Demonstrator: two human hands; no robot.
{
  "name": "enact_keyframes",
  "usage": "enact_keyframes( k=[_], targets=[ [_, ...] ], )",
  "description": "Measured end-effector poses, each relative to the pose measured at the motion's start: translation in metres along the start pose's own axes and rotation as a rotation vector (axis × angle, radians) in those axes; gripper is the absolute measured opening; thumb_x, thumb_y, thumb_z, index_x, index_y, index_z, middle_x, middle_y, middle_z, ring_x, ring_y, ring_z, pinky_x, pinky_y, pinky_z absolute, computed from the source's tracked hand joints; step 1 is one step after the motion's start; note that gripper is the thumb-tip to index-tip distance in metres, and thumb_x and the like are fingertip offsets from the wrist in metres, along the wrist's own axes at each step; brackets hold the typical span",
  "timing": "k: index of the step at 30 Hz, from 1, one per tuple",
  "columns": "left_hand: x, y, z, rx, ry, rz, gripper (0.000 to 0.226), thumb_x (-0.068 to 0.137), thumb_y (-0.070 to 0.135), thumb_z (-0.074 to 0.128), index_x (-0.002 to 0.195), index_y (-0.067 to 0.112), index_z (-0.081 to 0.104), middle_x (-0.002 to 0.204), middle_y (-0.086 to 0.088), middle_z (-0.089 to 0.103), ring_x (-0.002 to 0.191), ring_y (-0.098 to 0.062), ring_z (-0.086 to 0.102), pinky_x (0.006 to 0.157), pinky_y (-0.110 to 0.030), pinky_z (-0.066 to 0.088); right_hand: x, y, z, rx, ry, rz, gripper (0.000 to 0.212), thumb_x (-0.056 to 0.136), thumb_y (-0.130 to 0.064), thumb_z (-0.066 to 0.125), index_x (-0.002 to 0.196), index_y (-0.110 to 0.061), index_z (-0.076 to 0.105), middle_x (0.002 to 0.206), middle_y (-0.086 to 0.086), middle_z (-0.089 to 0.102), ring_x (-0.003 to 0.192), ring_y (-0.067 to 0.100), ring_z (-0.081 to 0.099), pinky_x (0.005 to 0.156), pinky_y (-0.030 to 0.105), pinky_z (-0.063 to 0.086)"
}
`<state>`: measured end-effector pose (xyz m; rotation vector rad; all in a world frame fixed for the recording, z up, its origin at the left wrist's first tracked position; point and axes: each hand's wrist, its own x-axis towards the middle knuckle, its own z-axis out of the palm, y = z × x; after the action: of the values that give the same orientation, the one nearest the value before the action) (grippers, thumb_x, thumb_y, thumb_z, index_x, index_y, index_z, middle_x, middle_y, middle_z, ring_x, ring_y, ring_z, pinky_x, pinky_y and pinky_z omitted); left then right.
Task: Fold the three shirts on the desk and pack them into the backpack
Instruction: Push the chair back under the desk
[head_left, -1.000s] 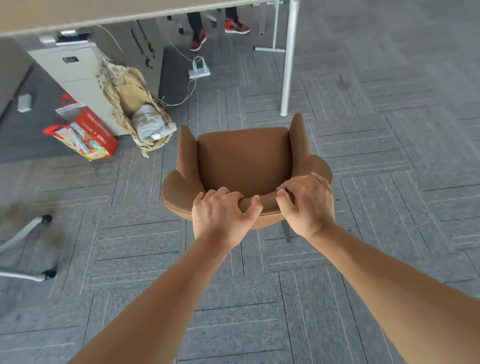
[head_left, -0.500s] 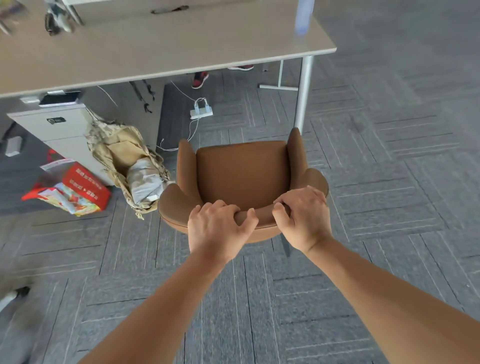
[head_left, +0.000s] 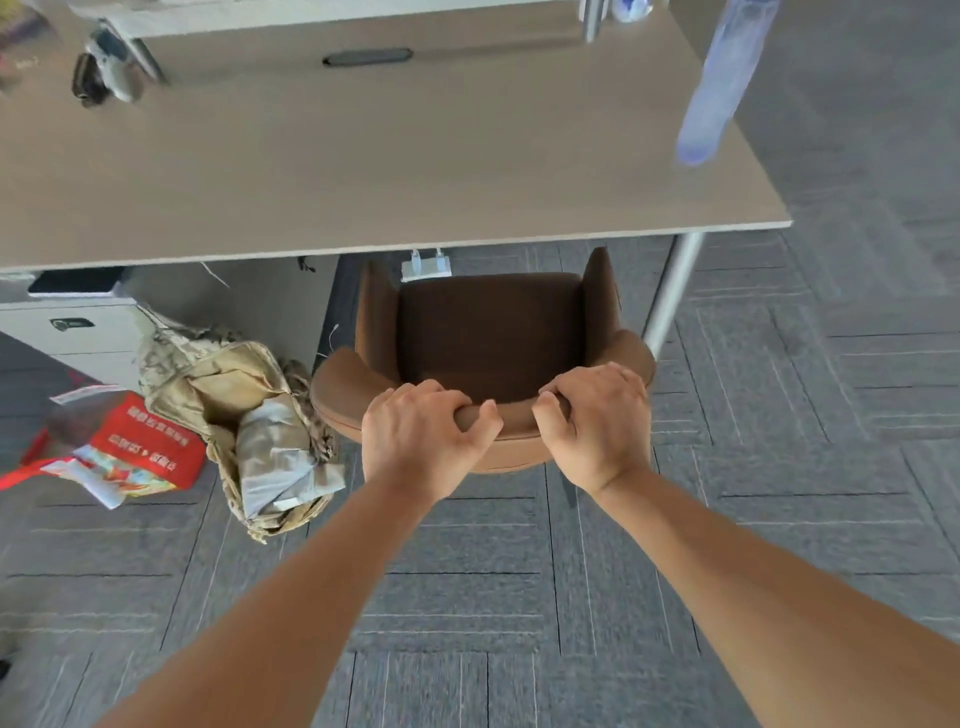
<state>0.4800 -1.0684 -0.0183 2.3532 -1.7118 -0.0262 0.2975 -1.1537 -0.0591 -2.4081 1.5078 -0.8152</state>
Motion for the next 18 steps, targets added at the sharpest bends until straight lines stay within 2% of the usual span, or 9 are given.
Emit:
enact_keyframes(
  k=[4, 9, 12, 18],
  targets=[
    [0.096, -0.008, 0.011, -0.004, 0.005, -0.002, 0.061, 0.087, 0.067, 0.028, 0.079, 0.036, 0.08, 0.073, 0.012, 0.065, 0.071, -0.011, 0.058, 0.065, -0.029, 0.034, 0.093, 0.011, 0.028, -0.001, -0.048, -0.003, 0.045, 0.09, -0.04, 0.038, 0.069, -0.024, 0.074, 0.065, -0.01, 0.065, 0.07, 0.013, 0.059, 0.089, 0.039, 0.044],
    [0.185, -0.019, 0.015, -0.026, -0.038, -0.023, 0.063, 0.088, 0.067, 0.026, 0.087, 0.037, 0.081, 0.084, 0.013, 0.068, 0.077, -0.011, 0.059, 0.071, -0.031, 0.04, 0.175, 0.018, 0.057, 0.01, -0.052, 0.028, 0.044, 0.089, -0.043, 0.04, 0.076, -0.023, 0.078, 0.08, -0.007, 0.07, 0.082, 0.018, 0.062, 0.094, 0.038, 0.042],
    [0.219, -0.024, 0.016, -0.01, -0.1, -0.027, 0.062, 0.089, 0.066, 0.028, 0.091, 0.036, 0.082, 0.094, 0.012, 0.07, 0.084, -0.014, 0.061, 0.081, -0.033, 0.047, 0.205, 0.019, 0.068, 0.004, -0.082, 0.055, 0.045, 0.089, -0.045, 0.041, 0.079, -0.022, 0.078, 0.083, -0.005, 0.07, 0.084, 0.022, 0.062, 0.096, 0.04, 0.042],
    [0.234, -0.034, 0.019, -0.017, -0.09, -0.002, 0.052, 0.09, 0.059, 0.039, 0.094, 0.03, 0.083, 0.09, 0.007, 0.072, 0.082, -0.019, 0.064, 0.085, -0.036, 0.049, 0.218, 0.019, 0.076, 0.011, -0.087, 0.049, 0.039, 0.087, -0.043, 0.048, 0.082, -0.018, 0.077, 0.085, -0.002, 0.07, 0.08, 0.025, 0.062, 0.094, 0.044, 0.044]
  ],
)
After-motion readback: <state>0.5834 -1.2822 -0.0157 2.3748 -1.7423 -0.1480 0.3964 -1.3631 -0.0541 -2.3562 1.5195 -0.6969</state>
